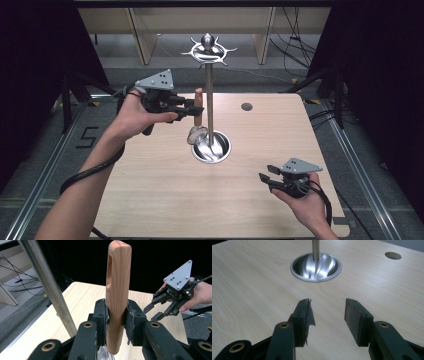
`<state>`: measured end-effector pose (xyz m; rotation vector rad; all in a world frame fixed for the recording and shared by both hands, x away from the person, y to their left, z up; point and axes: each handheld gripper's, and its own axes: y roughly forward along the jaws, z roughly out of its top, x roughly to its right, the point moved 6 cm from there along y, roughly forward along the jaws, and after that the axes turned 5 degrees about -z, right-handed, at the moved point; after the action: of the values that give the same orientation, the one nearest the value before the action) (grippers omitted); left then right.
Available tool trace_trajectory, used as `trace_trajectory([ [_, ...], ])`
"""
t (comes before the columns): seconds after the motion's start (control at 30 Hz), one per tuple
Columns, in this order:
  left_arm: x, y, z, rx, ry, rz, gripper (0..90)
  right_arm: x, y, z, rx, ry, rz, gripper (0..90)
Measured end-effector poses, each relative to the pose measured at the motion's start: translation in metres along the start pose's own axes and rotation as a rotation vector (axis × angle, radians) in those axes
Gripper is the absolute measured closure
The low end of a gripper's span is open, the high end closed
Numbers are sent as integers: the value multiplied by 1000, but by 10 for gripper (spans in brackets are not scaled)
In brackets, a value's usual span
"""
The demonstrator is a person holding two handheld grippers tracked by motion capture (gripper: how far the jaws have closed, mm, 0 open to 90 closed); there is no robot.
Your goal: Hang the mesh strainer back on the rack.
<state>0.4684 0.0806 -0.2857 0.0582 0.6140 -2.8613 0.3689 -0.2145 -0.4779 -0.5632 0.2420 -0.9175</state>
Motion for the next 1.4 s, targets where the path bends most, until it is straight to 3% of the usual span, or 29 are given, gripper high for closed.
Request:
trace_trajectory([
  [0.2,-5,-5,7,14,3,-1,722,0,-1,0,0,-1,-5,562],
  [0.27,-6,-5,9,12,-4,-3,722,-2,-2,0,-5,22,-2,561],
  [0.43,-12,-5,17,8,8,3,722,-1,-1,1,-2,3,1,562],
  [0.53,-14,-5,20,12,-1,3,722,-4,-2,-1,-21,26,11,562],
  [0.6,-16,-5,21,3,4,2,722,-2,0,0,-14,-3,5,563],
  [0.7,-17,-5,25,2,24,-5,722,-3,0,0,-16,5,10,562],
  [0.83,-18,-8,31,9,-6,-8,722,-3,0,-1,-16,3,7,562],
  [0.9,-19,-8,34,13,-2,-18,722,-1,1,0,-3,-14,3,563],
  [0.93,-17,-7,36,15,-24,-20,722,-1,2,0,4,-14,-1,563],
  [0.97,-20,-6,38,14,7,-30,722,-2,2,0,2,-9,0,563],
  [1.1,-23,-3,41,15,-1,-34,722,-3,1,0,-4,6,2,563],
  [1.13,-24,-3,42,15,7,-37,722,-1,1,1,3,-20,-6,564],
  [1.23,-25,-3,42,18,-11,-45,722,-3,1,-1,-11,-7,3,565],
  [1.27,-18,-2,40,28,-124,-45,722,-4,1,-1,-20,6,14,565],
  [1.4,-20,-3,39,25,-134,-51,722,-3,2,-1,-19,-2,6,567],
])
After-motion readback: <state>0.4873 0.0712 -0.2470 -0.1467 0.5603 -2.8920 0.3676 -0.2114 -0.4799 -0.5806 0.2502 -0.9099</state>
